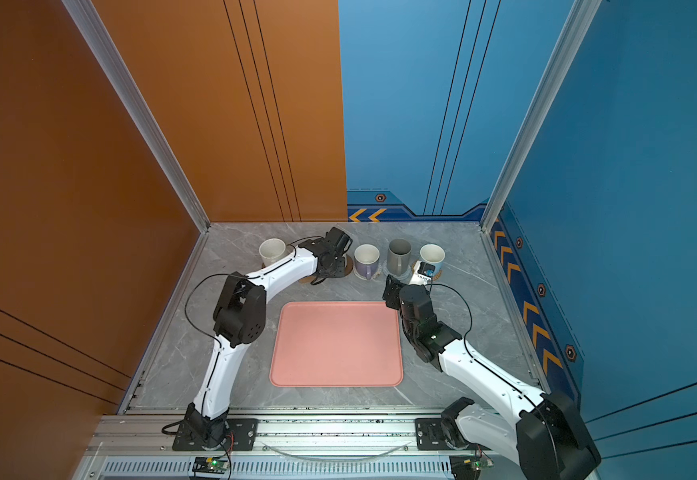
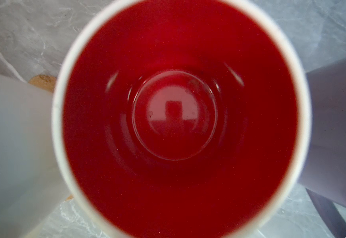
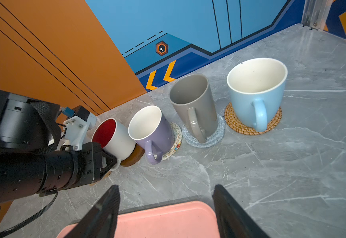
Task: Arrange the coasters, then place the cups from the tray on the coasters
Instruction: 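Lower the red-interior mug onto the brown round coaster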
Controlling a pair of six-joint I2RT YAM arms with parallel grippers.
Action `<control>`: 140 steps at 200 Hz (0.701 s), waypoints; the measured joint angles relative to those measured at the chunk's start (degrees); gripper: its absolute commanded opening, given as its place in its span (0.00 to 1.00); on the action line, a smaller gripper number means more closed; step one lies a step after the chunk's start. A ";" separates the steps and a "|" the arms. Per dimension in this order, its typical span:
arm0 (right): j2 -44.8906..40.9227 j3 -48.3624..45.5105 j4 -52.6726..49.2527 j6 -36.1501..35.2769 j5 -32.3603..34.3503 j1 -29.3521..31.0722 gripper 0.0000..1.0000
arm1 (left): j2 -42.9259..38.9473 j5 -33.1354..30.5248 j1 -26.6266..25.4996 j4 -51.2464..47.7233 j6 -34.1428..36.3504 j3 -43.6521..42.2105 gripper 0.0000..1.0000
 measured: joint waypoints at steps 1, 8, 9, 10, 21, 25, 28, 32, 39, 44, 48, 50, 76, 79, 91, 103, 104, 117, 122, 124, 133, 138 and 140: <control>0.00 0.00 0.00 0.00 0.00 0.00 0.70 | 0.00 0.00 0.00 0.00 0.00 0.02 0.00; 0.00 0.00 0.00 0.00 0.02 0.00 0.70 | 0.04 0.00 0.00 -0.07 0.00 0.20 0.00; 0.00 0.00 0.00 0.00 0.00 0.00 0.70 | 0.04 0.00 0.00 -0.04 0.00 0.22 0.00; 0.00 0.00 0.00 0.00 0.02 0.00 0.70 | 0.04 -0.02 0.00 -0.04 0.00 0.26 0.00; 0.00 0.00 0.00 0.00 0.02 0.00 0.70 | 0.04 0.00 0.00 -0.02 0.00 0.48 0.00; 0.00 -0.02 0.00 0.00 0.00 0.00 0.70 | 0.04 0.00 0.00 -0.02 0.00 0.57 0.00; 0.00 -0.02 0.00 0.00 0.00 0.00 0.70 | 0.04 0.00 0.00 -0.02 0.02 0.63 0.00; 0.00 -0.04 0.00 0.00 0.02 0.00 0.70 | 0.04 0.00 0.00 0.00 0.02 0.72 0.00; 0.00 -0.04 0.00 0.00 0.00 0.00 0.70 | 0.04 0.00 0.00 0.00 0.02 0.90 0.00; 0.00 -0.04 0.00 0.00 0.00 0.00 0.70 | 0.04 0.00 0.00 0.00 0.02 0.98 0.00; 0.00 -0.04 0.00 0.00 0.00 0.00 0.70 | 0.04 0.00 0.00 0.00 0.02 1.05 0.00; 0.00 -0.04 0.00 0.00 0.00 0.00 0.70 | 0.07 0.00 0.00 0.00 0.02 1.09 0.00; 0.00 -0.04 0.00 0.00 0.00 0.00 0.70 | 0.13 0.02 0.00 0.00 0.02 1.25 0.00; 0.00 -0.04 0.00 0.00 0.00 0.00 0.70 | 0.15 0.02 0.00 0.00 0.02 1.25 0.00; 0.00 -0.04 0.00 0.00 0.02 0.00 0.70 | 0.28 0.07 -0.07 0.00 0.02 1.25 0.00; 0.00 -0.04 0.00 0.00 0.00 0.00 0.70 | 0.63 0.20 -0.07 -0.04 0.02 1.46 0.00; 0.00 -0.04 0.00 0.00 0.00 0.00 0.70 | 0.68 0.20 -0.07 -0.04 0.02 1.49 0.00; 0.00 -0.04 0.00 0.00 0.00 0.00 0.70 | 1.11 0.26 -0.11 0.02 0.02 1.62 0.00; 0.00 -0.04 0.00 0.00 0.00 0.00 0.70 | 1.22 0.31 -0.11 0.04 0.04 1.64 0.00; 0.00 -0.04 0.00 0.00 0.00 0.00 0.70 | 1.22 0.28 -0.13 0.02 0.02 1.68 0.00; 0.00 -0.07 0.00 0.00 0.00 0.00 0.70 | 1.25 0.42 -0.17 0.00 0.02 1.79 0.00; 0.00 -0.04 0.00 0.00 0.00 -0.02 0.70 | 1.27 0.46 -0.17 0.02 0.02 1.79 0.00; 0.00 -0.04 0.00 0.00 0.00 -0.07 0.70 | 1.27 0.46 -0.17 0.02 0.02 1.79 0.00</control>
